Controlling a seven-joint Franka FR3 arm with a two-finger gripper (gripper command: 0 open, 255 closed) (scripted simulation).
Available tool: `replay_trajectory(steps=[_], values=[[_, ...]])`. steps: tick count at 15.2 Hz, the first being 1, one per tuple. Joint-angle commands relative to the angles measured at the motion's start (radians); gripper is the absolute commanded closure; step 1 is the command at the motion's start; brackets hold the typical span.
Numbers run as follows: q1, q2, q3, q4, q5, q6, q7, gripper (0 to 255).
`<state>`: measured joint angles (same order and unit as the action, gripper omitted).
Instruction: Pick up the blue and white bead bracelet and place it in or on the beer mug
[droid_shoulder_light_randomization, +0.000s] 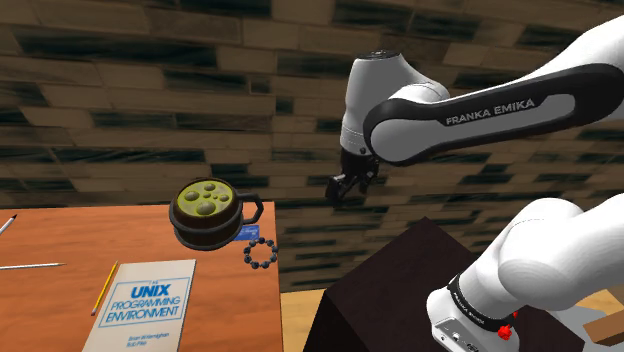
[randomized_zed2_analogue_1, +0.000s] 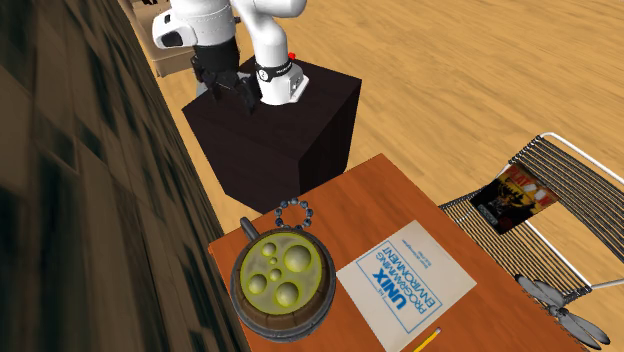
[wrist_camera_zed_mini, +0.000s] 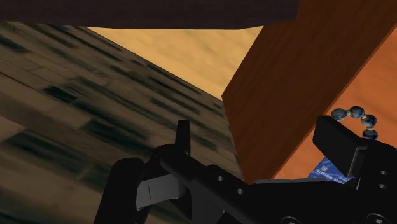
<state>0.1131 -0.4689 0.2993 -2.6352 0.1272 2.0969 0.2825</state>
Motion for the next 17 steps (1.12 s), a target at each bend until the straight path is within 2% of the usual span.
replay_trajectory(steps=[1,5,8,13,17], values=[[0.008,0.059,0.031,-0.004,0.011,0.083,0.034,0],[0.011,0.206,0.091,0.026,-0.002,0.234,0.111,0],[0.005,0.326,0.133,0.064,-0.044,0.339,0.185,0],[0.01,0.537,0.17,0.157,-0.197,0.481,0.354,0],[0.059,0.69,0.142,0.25,-0.342,0.551,0.495,0]])
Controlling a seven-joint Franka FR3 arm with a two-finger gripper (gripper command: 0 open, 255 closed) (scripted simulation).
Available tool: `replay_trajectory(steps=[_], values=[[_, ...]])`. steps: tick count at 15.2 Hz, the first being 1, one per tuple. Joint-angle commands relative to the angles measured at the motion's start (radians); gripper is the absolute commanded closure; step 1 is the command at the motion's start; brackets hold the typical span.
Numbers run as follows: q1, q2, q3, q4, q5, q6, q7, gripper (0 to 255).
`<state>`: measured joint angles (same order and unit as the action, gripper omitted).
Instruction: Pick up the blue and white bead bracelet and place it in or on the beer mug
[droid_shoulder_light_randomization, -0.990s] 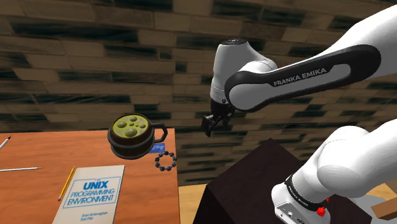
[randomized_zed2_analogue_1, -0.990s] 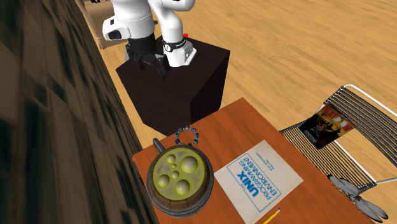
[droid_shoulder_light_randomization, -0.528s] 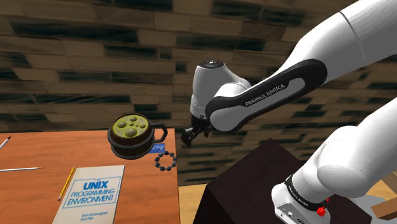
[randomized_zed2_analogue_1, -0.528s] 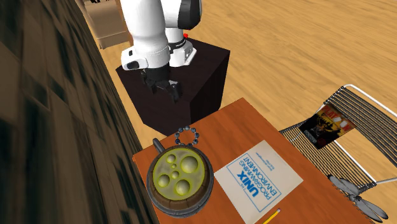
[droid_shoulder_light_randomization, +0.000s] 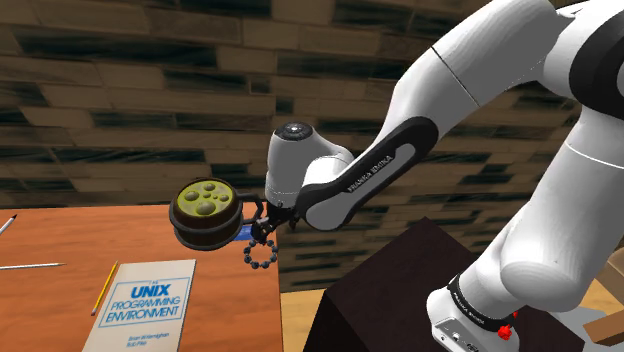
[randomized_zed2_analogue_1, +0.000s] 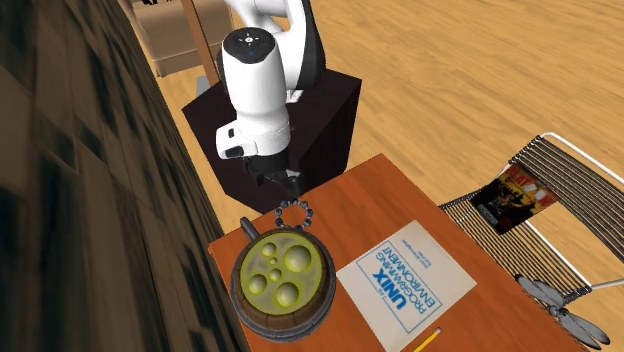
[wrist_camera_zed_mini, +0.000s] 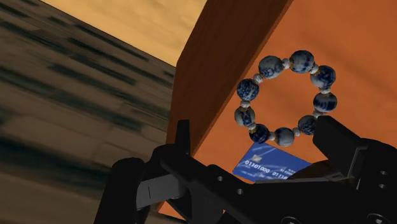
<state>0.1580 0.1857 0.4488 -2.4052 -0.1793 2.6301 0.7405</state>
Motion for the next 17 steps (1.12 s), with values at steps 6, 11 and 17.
replay_trajectory(steps=[6,11,17], values=[[0.05,0.121,-0.057,0.034,-0.116,0.082,0.095,0],[0.061,0.143,-0.071,0.039,-0.137,0.099,0.109,0],[0.061,0.143,-0.071,0.038,-0.136,0.098,0.109,255]])
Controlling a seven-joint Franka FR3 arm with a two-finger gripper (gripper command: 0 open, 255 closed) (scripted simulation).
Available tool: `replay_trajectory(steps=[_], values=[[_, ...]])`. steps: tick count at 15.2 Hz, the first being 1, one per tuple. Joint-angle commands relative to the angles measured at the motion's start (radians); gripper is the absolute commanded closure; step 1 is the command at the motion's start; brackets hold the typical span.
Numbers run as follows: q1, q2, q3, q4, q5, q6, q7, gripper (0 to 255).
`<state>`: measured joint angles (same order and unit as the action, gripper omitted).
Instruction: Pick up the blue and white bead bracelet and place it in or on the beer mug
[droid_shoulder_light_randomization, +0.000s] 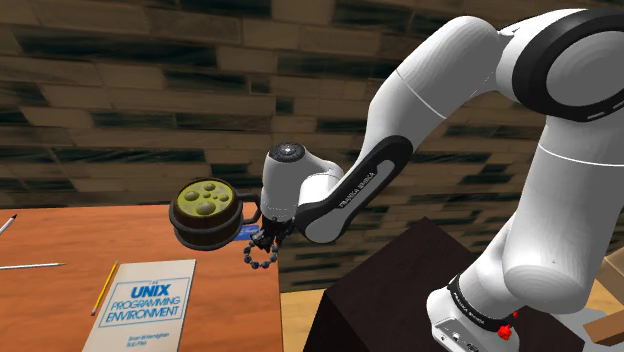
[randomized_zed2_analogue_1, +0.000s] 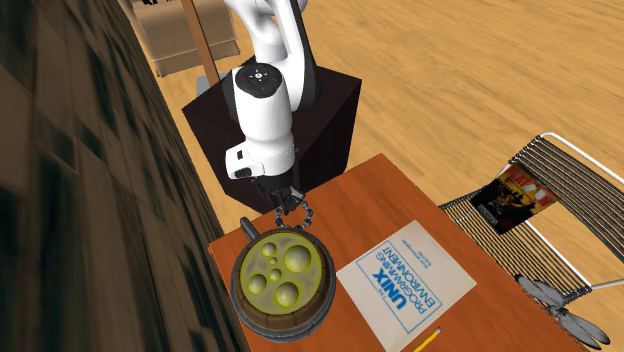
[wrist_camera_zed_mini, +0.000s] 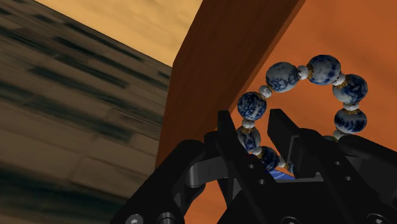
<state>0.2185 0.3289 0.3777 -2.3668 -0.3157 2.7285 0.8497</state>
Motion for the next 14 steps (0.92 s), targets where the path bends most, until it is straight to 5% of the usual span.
replay_trajectory(steps=[1,8,14], values=[[0.0,0.0,0.0,0.0,0.0,0.0,0.0,255],[0.0,0.0,0.0,0.0,0.0,0.0,0.0,255],[-0.036,-0.08,0.05,-0.007,0.077,-0.066,-0.056,255]])
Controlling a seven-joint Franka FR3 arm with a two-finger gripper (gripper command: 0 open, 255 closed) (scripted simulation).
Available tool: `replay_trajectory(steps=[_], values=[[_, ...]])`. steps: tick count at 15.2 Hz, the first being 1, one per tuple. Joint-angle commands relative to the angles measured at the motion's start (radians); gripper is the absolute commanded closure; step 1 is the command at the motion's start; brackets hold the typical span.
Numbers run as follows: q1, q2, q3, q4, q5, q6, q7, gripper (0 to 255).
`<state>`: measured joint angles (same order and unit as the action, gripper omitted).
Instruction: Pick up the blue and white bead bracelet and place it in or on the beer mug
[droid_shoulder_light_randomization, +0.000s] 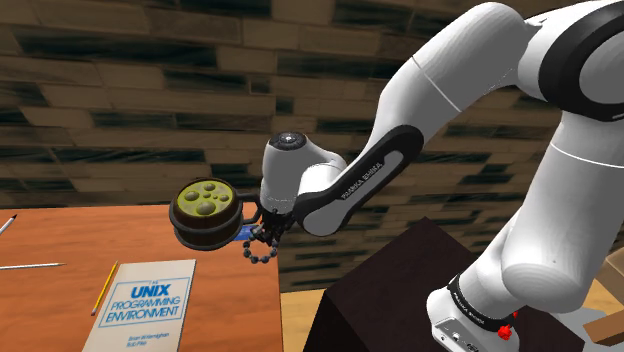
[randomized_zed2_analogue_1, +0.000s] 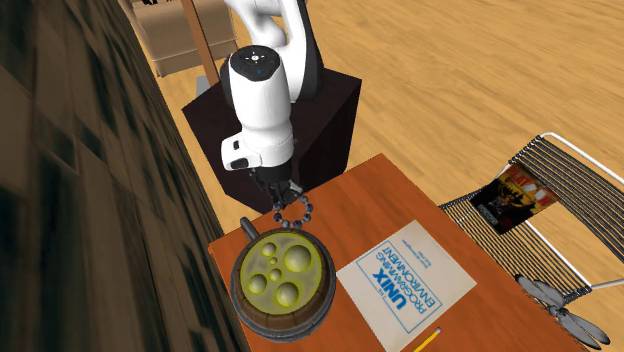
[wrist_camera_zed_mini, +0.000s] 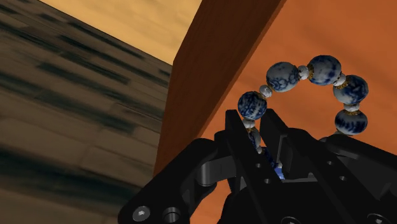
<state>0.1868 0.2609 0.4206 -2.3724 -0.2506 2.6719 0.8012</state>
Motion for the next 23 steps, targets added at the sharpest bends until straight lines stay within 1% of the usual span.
replay_trajectory(steps=[1,7,13,23], values=[[-0.01,-0.025,0.014,-0.002,0.025,-0.021,-0.017,255],[-0.032,-0.103,0.047,0.001,0.101,-0.092,-0.072,255],[-0.044,-0.176,0.065,0.014,0.168,-0.168,-0.121,255],[-0.048,-0.282,0.071,0.055,0.251,-0.301,-0.18,255]])
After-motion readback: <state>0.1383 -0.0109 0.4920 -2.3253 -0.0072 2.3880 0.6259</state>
